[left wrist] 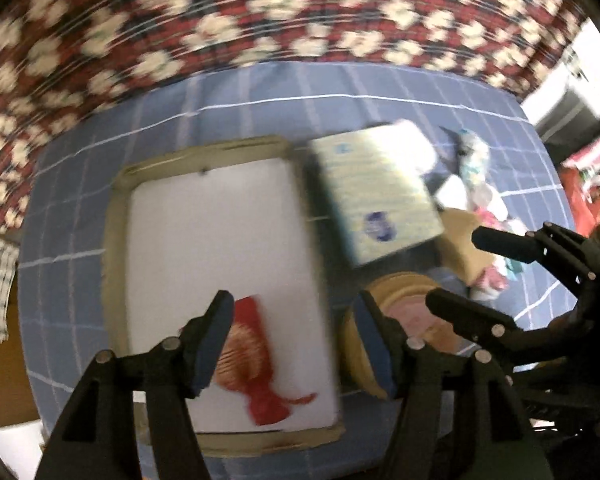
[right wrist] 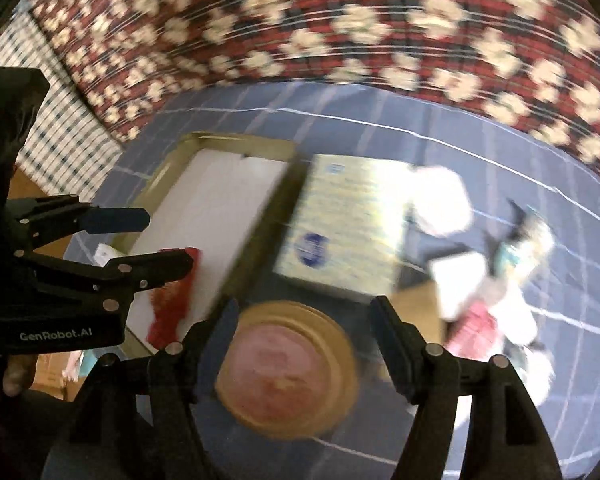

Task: Organize soft objects
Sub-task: 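Move both open grippers back over the pile of soft items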

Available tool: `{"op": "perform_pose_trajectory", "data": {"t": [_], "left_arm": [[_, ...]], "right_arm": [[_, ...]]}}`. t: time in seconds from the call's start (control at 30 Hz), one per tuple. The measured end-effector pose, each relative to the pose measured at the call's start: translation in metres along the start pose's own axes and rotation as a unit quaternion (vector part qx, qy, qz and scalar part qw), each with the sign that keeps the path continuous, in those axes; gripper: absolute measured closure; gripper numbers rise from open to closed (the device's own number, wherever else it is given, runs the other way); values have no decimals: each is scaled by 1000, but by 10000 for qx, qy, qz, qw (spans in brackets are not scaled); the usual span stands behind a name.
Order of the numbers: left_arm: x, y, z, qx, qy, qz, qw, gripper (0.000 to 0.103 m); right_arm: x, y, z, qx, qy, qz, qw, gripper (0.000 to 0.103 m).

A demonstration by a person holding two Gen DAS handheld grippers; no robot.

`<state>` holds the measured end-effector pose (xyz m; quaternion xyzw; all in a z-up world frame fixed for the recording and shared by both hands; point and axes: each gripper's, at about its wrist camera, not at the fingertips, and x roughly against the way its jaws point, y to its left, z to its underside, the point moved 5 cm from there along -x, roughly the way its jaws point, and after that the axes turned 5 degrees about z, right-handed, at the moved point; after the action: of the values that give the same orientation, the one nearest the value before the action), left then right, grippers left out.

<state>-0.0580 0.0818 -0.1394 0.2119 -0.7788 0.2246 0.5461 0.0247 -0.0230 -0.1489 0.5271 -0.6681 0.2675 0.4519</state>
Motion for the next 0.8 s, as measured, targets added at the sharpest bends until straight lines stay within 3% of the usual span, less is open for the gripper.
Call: {"op": "perform_pose_trajectory", "data": {"t": [0.43, 0.8], "left_arm": [[-32, -102, -18, -855, 272, 458, 9949, 40], [-65, -137, -21, -760, 669, 664, 9926, 40]], "right_arm": [[34, -101, 49, -1002, -75, 572, 9933, 33], [36, -147, 71, -1311, 49, 827, 9879, 33]]}}
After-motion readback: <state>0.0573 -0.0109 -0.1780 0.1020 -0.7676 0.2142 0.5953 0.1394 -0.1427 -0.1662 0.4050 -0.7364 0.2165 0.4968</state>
